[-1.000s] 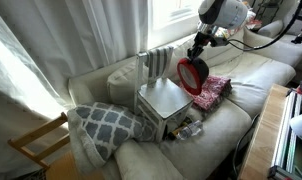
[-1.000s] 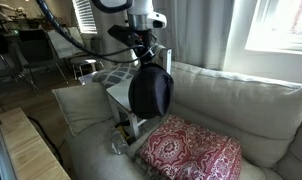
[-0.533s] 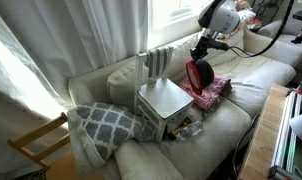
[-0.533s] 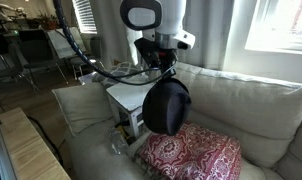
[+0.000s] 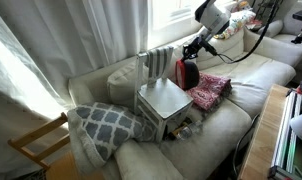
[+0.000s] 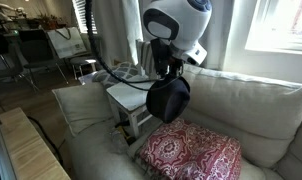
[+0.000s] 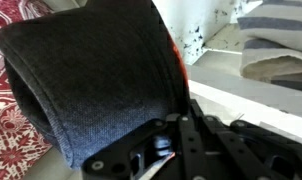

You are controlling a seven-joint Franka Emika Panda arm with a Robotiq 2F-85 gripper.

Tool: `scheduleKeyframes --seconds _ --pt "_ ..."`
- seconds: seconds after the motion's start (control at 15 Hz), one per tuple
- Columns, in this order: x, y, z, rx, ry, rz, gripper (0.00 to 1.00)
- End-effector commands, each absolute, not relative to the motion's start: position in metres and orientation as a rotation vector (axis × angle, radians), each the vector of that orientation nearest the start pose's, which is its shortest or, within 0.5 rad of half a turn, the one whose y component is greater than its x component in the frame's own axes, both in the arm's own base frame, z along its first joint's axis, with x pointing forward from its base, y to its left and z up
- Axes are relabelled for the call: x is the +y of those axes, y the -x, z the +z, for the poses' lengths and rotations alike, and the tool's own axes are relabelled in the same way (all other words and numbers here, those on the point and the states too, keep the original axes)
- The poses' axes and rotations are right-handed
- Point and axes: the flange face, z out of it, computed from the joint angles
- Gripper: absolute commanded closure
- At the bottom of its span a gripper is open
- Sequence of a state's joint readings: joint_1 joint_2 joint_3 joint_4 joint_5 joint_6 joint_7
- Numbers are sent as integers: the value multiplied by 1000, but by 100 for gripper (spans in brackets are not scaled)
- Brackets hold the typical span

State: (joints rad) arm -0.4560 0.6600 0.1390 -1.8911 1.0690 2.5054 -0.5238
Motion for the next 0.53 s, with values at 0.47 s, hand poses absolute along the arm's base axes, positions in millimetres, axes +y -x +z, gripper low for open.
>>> scheduleKeyframes --seconds 0.47 --pt "-269 -556 40 798 2234 -339 99"
